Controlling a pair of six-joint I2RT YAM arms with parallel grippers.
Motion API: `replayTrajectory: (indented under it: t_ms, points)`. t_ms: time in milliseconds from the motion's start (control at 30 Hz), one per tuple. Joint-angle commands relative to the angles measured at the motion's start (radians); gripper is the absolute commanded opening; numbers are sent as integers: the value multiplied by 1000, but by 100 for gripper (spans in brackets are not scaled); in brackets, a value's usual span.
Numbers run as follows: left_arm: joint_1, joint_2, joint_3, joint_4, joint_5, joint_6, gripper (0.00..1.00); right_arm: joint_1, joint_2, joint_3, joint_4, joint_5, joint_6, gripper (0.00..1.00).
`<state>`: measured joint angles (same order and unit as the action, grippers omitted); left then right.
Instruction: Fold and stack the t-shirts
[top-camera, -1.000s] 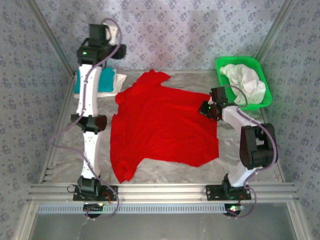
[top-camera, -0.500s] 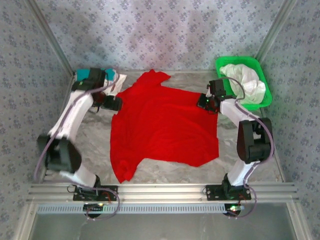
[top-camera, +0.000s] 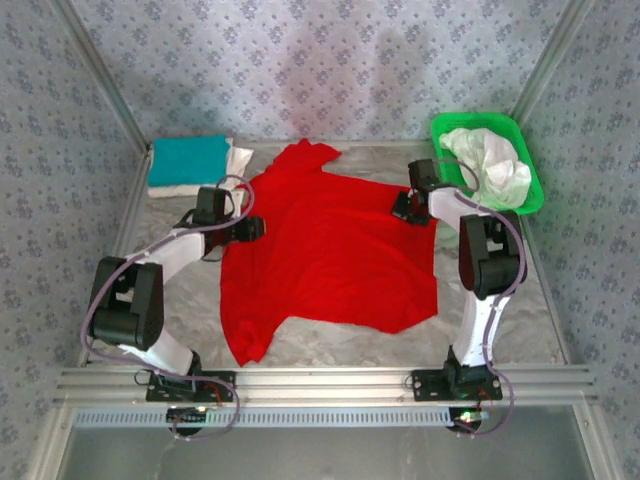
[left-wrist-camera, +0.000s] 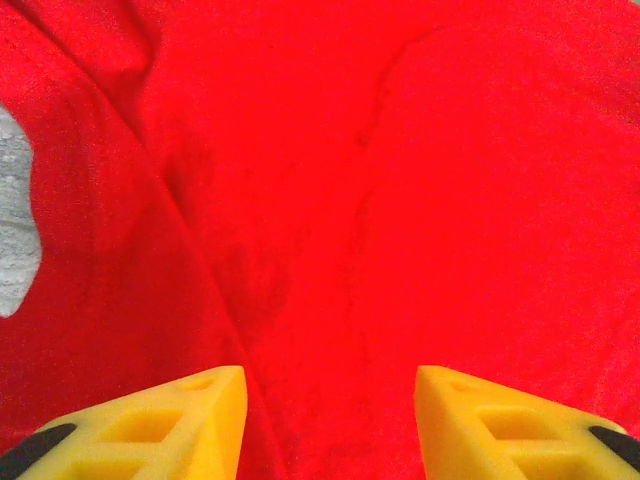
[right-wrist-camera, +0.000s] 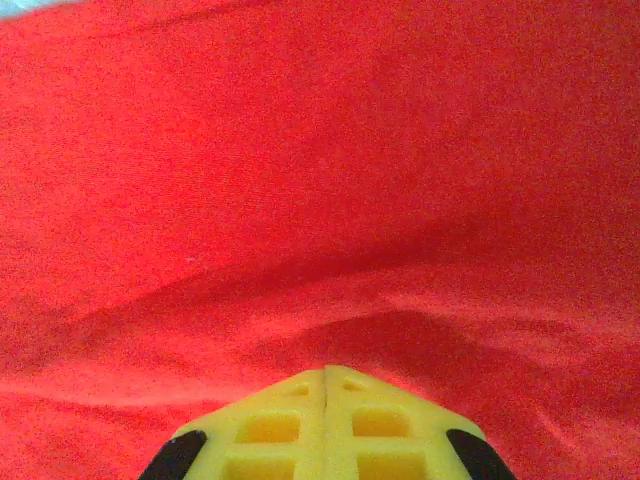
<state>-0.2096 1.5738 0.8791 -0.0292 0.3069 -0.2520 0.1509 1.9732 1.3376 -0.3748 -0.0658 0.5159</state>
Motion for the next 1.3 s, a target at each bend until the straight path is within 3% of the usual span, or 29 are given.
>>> replayTrajectory:
  t_ms: [0, 200, 367, 567, 700, 833, 1067, 1100, 1267]
  points:
    - [-2, 18, -14, 156, 10, -45, 47, 9, 64, 67, -61, 46, 29, 0]
    - [-7, -10, -146, 192, -103, -161, 43, 21, 154, 164, -98, 41, 35, 0]
    - [-21, -27, -226, 164, -109, -224, 43, 15, 228, 229, -66, -28, 81, 0]
    - [-57, -93, -343, 144, -197, -311, 41, 14, 347, 380, -89, -77, 117, 0]
    - [-57, -78, -322, 150, -232, -290, 43, 9, 381, 447, -76, -76, 152, 0]
    - [-54, 67, -159, 138, -266, -216, 43, -3, 421, 554, -99, -115, 156, 0]
    - [-37, 276, 131, 117, -241, -210, 42, -14, 244, 554, -110, -158, 121, 1]
    - [-37, 279, 154, 99, -234, -211, 43, -16, 209, 554, -137, -170, 70, 4]
    - [-48, 88, 49, 58, -278, -215, 42, -21, -34, 408, -160, -157, 19, 15]
